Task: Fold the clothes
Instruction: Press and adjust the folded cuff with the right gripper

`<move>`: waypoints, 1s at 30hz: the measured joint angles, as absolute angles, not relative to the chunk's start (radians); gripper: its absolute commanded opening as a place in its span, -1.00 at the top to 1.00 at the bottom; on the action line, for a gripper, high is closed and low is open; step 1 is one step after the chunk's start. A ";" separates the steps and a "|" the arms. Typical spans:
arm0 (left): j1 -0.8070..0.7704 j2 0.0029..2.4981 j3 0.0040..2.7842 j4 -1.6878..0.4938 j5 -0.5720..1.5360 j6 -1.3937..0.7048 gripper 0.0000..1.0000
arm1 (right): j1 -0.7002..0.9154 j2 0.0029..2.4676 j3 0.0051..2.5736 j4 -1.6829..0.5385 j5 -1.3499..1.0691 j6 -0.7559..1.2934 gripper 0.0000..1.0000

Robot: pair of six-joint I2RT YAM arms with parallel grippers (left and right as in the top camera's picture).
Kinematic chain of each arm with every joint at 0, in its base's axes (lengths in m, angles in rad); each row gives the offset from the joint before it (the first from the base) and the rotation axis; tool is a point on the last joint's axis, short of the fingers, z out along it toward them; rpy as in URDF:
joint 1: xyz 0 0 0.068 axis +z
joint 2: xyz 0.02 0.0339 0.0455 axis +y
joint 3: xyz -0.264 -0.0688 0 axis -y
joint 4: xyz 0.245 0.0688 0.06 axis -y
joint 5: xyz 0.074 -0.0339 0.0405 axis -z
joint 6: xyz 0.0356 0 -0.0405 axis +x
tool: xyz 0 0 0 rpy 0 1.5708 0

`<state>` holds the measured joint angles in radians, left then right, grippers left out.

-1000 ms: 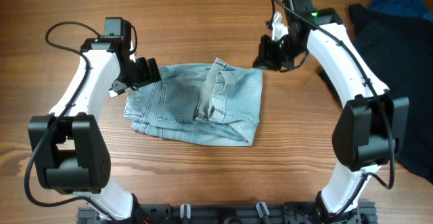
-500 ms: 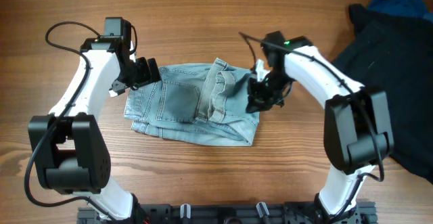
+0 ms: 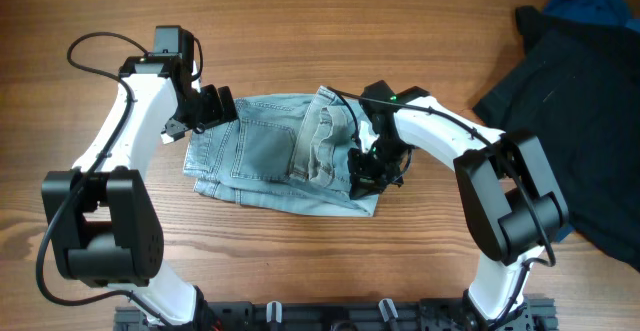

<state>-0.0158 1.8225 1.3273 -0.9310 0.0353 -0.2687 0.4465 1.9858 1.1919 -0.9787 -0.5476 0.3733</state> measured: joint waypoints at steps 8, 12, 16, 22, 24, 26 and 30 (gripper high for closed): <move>-0.016 1.822 1.327 -0.931 0.035 -0.269 -0.99 | 0.447 1.918 1.209 -0.986 -0.549 0.395 0.90; -0.016 1.822 1.327 -0.931 0.035 -0.269 -0.99 | 0.446 1.789 1.272 -0.934 -0.535 0.435 0.75; -0.016 1.822 1.327 -0.931 0.035 -0.269 -0.99 | 0.432 1.700 1.313 -0.881 -0.479 0.484 0.72; -0.016 1.822 1.327 -0.931 0.035 -0.269 -0.99 | 0.391 1.747 1.314 -0.872 -0.378 0.506 0.74; -0.016 1.822 1.327 -0.932 0.035 -0.269 -1.00 | 0.391 1.789 1.314 -0.856 -0.369 0.509 0.76; -0.016 1.822 1.327 -0.932 0.035 -0.269 -0.99 | 0.391 1.834 1.314 -0.822 -0.372 0.508 0.76; -0.016 1.822 1.327 -0.931 0.035 -0.269 -1.00 | 0.391 1.936 1.313 -0.665 -0.438 0.496 0.76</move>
